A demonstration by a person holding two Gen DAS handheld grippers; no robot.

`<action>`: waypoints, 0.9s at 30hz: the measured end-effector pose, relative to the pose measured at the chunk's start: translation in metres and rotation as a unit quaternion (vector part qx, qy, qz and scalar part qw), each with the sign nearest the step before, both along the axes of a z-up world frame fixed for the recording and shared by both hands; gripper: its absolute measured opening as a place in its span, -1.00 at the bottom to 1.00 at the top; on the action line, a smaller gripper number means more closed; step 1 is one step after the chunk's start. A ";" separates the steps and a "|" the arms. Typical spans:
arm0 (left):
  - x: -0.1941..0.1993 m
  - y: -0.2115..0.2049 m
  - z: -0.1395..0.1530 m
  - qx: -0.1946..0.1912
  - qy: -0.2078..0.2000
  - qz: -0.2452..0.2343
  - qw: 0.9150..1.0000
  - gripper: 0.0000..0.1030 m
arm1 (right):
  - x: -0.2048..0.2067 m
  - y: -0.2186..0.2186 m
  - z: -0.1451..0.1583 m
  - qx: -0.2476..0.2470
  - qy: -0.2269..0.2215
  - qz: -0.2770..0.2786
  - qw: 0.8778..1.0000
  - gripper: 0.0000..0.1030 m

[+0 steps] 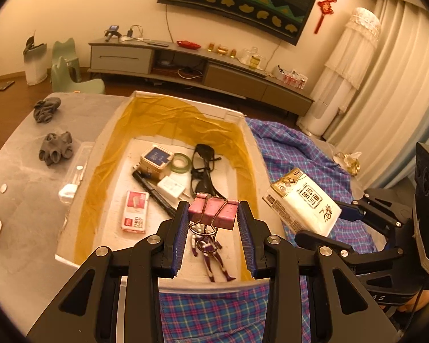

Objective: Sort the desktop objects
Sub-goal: 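Carry the binder clip and tissue pack with both tools over the cardboard box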

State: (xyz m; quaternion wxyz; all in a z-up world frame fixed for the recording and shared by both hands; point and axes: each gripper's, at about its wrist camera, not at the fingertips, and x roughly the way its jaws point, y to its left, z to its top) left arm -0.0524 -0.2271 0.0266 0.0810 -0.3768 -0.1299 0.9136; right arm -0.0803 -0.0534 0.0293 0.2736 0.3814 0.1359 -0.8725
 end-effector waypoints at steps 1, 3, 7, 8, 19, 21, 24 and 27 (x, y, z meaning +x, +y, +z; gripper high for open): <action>-0.002 -0.002 0.000 0.000 0.000 0.001 1.000 -0.31 | -0.002 -0.002 0.001 0.000 0.001 0.001 1.000 0.05; -0.005 -0.005 -0.001 -0.001 -0.001 0.004 1.000 -0.31 | -0.008 -0.006 0.002 0.002 0.000 0.004 1.000 0.05; -0.014 -0.009 -0.005 -0.005 -0.007 0.007 1.000 -0.31 | -0.019 -0.014 0.003 0.005 -0.002 0.007 1.000 0.05; -0.016 -0.011 -0.006 -0.006 -0.009 0.007 1.000 -0.31 | -0.021 -0.015 0.002 0.005 -0.003 0.007 1.000 0.05; -0.035 -0.024 -0.017 -0.008 -0.033 0.013 0.999 -0.31 | -0.052 -0.035 -0.008 0.014 -0.023 0.014 1.000 0.05; -0.038 -0.026 -0.018 -0.005 -0.039 0.013 0.999 -0.31 | -0.057 -0.038 -0.010 0.015 -0.028 0.015 0.999 0.05; -0.042 -0.031 -0.022 0.007 -0.051 0.013 0.999 -0.31 | -0.063 -0.042 -0.014 0.016 -0.035 0.015 0.999 0.05; -0.049 -0.038 -0.028 0.027 -0.070 0.014 0.997 -0.31 | -0.071 -0.045 -0.019 0.018 -0.042 0.015 0.999 0.05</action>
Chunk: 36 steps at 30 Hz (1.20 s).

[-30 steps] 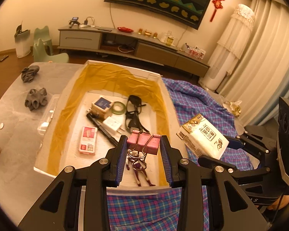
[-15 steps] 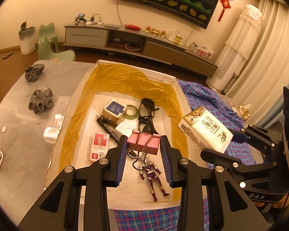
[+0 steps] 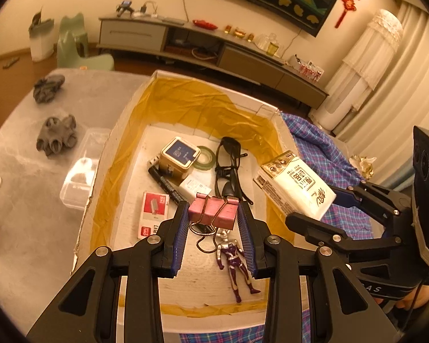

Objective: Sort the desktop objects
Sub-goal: 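Carry the binder clip and tissue pack with both tools over the cardboard box, then open both tools to drop the binder clip and tissue pack into the box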

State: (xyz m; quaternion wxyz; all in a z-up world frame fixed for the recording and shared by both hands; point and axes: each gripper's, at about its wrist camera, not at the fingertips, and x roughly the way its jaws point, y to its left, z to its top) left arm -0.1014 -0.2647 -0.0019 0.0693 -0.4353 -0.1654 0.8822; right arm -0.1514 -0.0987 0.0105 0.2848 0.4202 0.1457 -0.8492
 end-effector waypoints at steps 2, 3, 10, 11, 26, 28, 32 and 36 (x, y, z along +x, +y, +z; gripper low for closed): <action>-0.005 -0.003 -0.003 0.010 -0.010 0.002 1.000 -0.31 | -0.008 -0.002 -0.003 0.000 -0.007 -0.002 1.000 0.05; -0.007 -0.005 -0.005 0.013 -0.015 0.004 1.000 -0.31 | -0.012 -0.003 -0.004 0.000 -0.010 -0.002 1.000 0.05; -0.024 -0.010 -0.017 0.039 -0.056 0.005 0.998 -0.31 | -0.034 -0.012 -0.018 0.020 -0.027 0.002 0.999 0.05; -0.026 -0.008 -0.019 0.037 -0.062 0.002 0.997 -0.31 | -0.037 -0.013 -0.019 0.024 -0.027 0.004 0.999 0.05; -0.039 0.015 -0.045 -0.057 -0.133 -0.047 0.988 -0.30 | -0.081 -0.035 -0.040 0.099 -0.038 0.026 0.994 0.06; -0.039 0.015 -0.046 -0.061 -0.134 -0.046 0.988 -0.30 | -0.085 -0.037 -0.043 0.105 -0.039 0.026 0.993 0.06; -0.038 0.019 -0.046 -0.071 -0.134 -0.049 0.987 -0.30 | -0.091 -0.040 -0.048 0.115 -0.040 0.025 0.992 0.06; -0.037 0.024 -0.045 -0.086 -0.128 -0.055 0.987 -0.29 | -0.093 -0.043 -0.049 0.120 -0.037 0.027 0.992 0.06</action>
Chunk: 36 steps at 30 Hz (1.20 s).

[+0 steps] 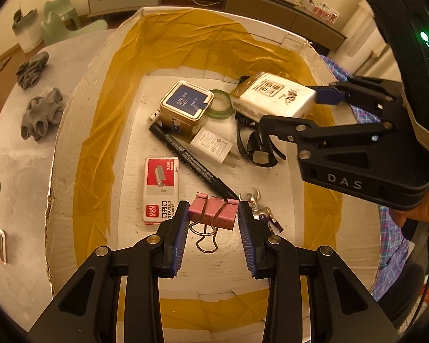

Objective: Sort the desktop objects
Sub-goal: 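Open both tools to drop the binder clip and tissue pack into the box, then lift both open tools away from the box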

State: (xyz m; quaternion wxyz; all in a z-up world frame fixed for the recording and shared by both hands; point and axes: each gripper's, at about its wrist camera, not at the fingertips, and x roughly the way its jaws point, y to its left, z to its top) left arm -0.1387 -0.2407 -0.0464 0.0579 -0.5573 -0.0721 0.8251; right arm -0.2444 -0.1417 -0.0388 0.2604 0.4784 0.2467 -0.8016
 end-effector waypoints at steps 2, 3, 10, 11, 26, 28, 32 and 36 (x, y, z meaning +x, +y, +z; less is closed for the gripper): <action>0.001 0.004 0.001 -0.013 0.005 -0.006 1.000 -0.28 | -0.001 0.000 0.000 0.000 0.001 0.000 1.000 0.10; 0.001 0.005 0.001 -0.019 0.005 -0.009 1.000 -0.27 | -0.002 0.000 0.000 0.000 0.002 -0.002 1.000 0.13; 0.006 0.012 0.005 -0.038 0.009 -0.015 0.999 -0.08 | 0.003 0.006 0.010 -0.017 0.002 -0.009 1.000 0.28; 0.007 0.013 0.006 -0.040 0.010 -0.016 0.999 -0.08 | 0.005 0.007 0.012 -0.020 0.002 -0.010 1.000 0.28; 0.042 0.014 0.026 -0.028 0.055 0.010 0.998 0.19 | 0.073 0.036 0.038 -0.052 0.017 0.011 0.998 0.36; 0.048 0.013 0.030 -0.021 0.069 0.015 0.997 0.20 | 0.085 0.039 0.041 -0.047 0.033 0.017 0.998 0.38; 0.060 0.014 0.036 -0.023 0.087 0.018 0.996 0.20 | 0.107 0.044 0.045 -0.045 0.048 0.025 0.998 0.38; 0.069 0.019 0.042 -0.033 0.100 0.019 0.994 0.25 | 0.123 0.045 0.048 -0.043 0.059 0.033 0.997 0.38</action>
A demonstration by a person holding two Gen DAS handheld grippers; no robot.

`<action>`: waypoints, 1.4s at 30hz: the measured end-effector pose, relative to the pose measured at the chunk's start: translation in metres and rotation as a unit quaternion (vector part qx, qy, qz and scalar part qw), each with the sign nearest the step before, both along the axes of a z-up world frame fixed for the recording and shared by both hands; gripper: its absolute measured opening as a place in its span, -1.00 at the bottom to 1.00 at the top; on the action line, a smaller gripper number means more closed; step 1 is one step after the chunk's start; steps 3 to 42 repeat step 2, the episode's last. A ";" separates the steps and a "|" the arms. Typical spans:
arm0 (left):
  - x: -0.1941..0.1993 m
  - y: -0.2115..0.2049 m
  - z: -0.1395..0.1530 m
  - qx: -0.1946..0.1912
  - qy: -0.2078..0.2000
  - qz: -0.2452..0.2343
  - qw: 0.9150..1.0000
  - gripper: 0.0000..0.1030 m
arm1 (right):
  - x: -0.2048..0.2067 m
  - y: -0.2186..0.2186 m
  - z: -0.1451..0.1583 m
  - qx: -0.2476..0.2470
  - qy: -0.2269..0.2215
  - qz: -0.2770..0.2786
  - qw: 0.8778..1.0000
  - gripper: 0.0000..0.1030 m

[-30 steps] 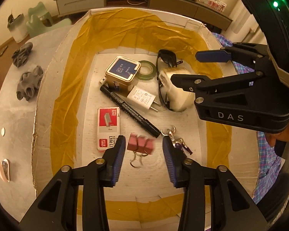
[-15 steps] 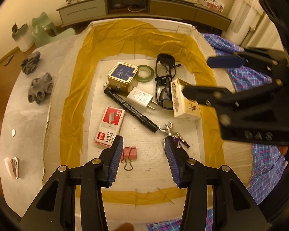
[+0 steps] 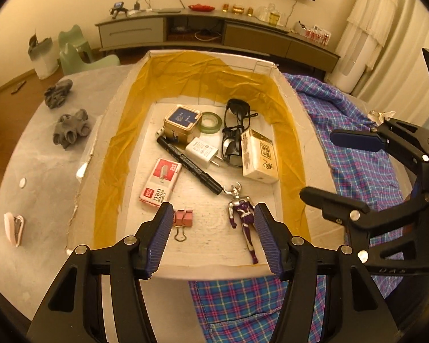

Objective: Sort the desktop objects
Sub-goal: 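Lift both open tools away from the box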

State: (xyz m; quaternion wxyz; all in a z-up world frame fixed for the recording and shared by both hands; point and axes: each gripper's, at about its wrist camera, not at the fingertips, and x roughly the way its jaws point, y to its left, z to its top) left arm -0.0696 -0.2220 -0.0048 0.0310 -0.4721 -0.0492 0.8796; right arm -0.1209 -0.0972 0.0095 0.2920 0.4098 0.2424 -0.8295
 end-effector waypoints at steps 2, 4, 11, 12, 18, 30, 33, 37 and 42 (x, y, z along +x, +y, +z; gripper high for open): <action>0.007 0.002 0.006 -0.014 0.017 0.004 1.000 0.36 | 0.005 0.000 0.001 -0.003 0.001 0.001 1.000 0.38; 0.007 0.002 0.006 -0.014 0.017 0.004 1.000 0.36 | 0.005 0.000 0.001 -0.003 0.001 0.001 1.000 0.38; 0.007 0.002 0.006 -0.014 0.017 0.004 1.000 0.36 | 0.005 0.000 0.001 -0.003 0.001 0.001 1.000 0.38; 0.007 0.002 0.006 -0.014 0.017 0.004 1.000 0.36 | 0.005 0.000 0.001 -0.003 0.001 0.001 1.000 0.38; 0.007 0.002 0.006 -0.014 0.017 0.004 1.000 0.36 | 0.005 0.000 0.001 -0.003 0.001 0.001 1.000 0.38; 0.007 0.002 0.006 -0.014 0.017 0.004 1.000 0.36 | 0.005 0.000 0.001 -0.003 0.001 0.001 1.000 0.38; 0.007 0.002 0.006 -0.014 0.017 0.004 1.000 0.36 | 0.005 0.000 0.001 -0.003 0.001 0.001 1.000 0.38; 0.007 0.002 0.006 -0.014 0.017 0.004 1.000 0.36 | 0.005 0.000 0.001 -0.003 0.001 0.001 1.000 0.38; 0.007 0.002 0.006 -0.014 0.017 0.004 1.000 0.36 | 0.005 0.000 0.001 -0.003 0.001 0.001 1.000 0.38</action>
